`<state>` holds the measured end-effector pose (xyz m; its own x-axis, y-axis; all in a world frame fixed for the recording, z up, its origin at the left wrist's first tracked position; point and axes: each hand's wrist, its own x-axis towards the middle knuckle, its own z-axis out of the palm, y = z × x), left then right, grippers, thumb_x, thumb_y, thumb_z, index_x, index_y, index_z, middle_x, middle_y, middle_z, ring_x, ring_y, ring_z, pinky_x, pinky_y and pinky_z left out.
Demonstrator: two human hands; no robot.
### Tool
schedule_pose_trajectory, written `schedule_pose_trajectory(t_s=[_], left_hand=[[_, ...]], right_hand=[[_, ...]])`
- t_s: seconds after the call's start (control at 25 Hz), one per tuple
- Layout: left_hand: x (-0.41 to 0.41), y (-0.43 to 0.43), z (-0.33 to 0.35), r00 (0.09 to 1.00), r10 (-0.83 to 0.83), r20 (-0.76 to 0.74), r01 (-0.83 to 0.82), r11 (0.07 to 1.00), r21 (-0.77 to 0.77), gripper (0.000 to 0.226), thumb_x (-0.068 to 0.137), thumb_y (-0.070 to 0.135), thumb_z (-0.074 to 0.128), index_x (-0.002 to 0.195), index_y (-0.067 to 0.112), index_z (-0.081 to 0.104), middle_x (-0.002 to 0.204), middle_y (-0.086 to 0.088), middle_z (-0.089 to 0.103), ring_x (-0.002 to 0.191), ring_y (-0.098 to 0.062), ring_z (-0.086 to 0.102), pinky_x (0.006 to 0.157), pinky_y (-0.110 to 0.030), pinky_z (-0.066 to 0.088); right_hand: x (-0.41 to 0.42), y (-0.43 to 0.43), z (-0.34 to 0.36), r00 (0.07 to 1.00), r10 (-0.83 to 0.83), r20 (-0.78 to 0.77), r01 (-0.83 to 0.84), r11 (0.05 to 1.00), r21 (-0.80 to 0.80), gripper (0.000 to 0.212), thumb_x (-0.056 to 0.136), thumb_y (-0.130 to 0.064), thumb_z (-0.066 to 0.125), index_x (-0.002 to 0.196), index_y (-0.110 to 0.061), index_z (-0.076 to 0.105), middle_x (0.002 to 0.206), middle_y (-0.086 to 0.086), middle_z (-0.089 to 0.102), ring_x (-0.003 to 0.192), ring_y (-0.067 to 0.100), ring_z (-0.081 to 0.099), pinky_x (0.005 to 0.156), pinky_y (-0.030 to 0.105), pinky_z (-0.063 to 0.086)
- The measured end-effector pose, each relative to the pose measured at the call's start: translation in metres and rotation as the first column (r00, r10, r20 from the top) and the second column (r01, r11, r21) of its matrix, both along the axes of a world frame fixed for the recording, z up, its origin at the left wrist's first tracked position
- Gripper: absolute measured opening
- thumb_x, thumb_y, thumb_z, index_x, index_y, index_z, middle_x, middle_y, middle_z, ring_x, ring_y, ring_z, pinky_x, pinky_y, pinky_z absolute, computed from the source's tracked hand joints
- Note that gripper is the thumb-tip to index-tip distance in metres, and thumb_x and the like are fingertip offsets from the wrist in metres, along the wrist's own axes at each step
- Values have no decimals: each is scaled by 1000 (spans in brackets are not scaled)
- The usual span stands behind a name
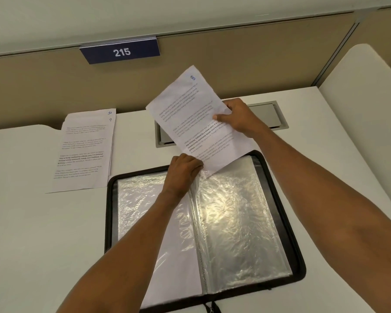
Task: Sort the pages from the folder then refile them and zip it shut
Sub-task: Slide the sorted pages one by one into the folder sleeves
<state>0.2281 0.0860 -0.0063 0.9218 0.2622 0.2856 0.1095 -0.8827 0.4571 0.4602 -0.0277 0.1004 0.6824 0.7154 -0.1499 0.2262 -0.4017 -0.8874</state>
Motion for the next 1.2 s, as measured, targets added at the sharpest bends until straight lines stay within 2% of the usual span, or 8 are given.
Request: schedule_pose_trajectory(t_s=[0.08,0.28,0.44,0.6,0.68,1.0,1.2], left_hand=[[1,0,1,1000,4,-3,-4,1000,-6,7,94,20,74,101,18,76,102,2,75,99,-23,61,82,-35,37],[3,-1,1,999,40,-30,-42,997,-70,8,94,18,74,101,19,76,104,3,74,103,-21,58,84,-37,39],[1,-1,5,998,40,-47,-47,987,-156,8,95,16,72,101,18,76,105,3,74,100,-18,57,83,-31,34],[2,9,4,999,42,-30,-46,983,-178,7,94,18,75,99,21,78,104,6,74,97,-17,58,83,-35,37],[1,11,4,999,30,-37,-37,979,-202,7,94,18,75,100,21,78,104,6,75,96,-17,58,83,-37,39],[2,7,6,998,3,-70,-14,985,-170,6,98,21,69,100,23,75,97,9,76,91,-16,59,83,-36,36],[5,2,7,995,5,-104,-21,988,-150,7,100,22,64,101,24,70,95,8,73,93,-17,57,84,-32,26]], right_hand=[[0,-2,-4,998,-40,-44,41,999,19,29,91,-23,77,118,-11,73,113,3,76,92,14,75,78,30,62],[-16,0,-28,996,-8,-90,4,999,-40,33,91,-26,78,120,-12,73,112,2,76,89,16,76,76,32,63],[1,-11,-32,975,-173,-141,186,979,85,32,91,-14,77,121,-5,71,115,8,75,98,21,74,86,35,61],[9,-13,-29,969,-158,-189,179,978,102,36,93,-11,74,128,-7,68,123,7,72,98,12,73,84,29,61],[9,-11,-31,965,-165,-201,189,976,106,36,94,-11,73,129,-7,67,123,6,72,99,14,72,86,30,61],[1,-6,-49,970,-190,-153,195,981,15,37,95,-12,72,131,-9,67,125,7,72,106,23,71,94,41,58],[-7,-8,-53,975,-191,-115,190,982,-17,36,97,-15,70,132,-10,66,125,5,70,104,22,70,87,35,59]])
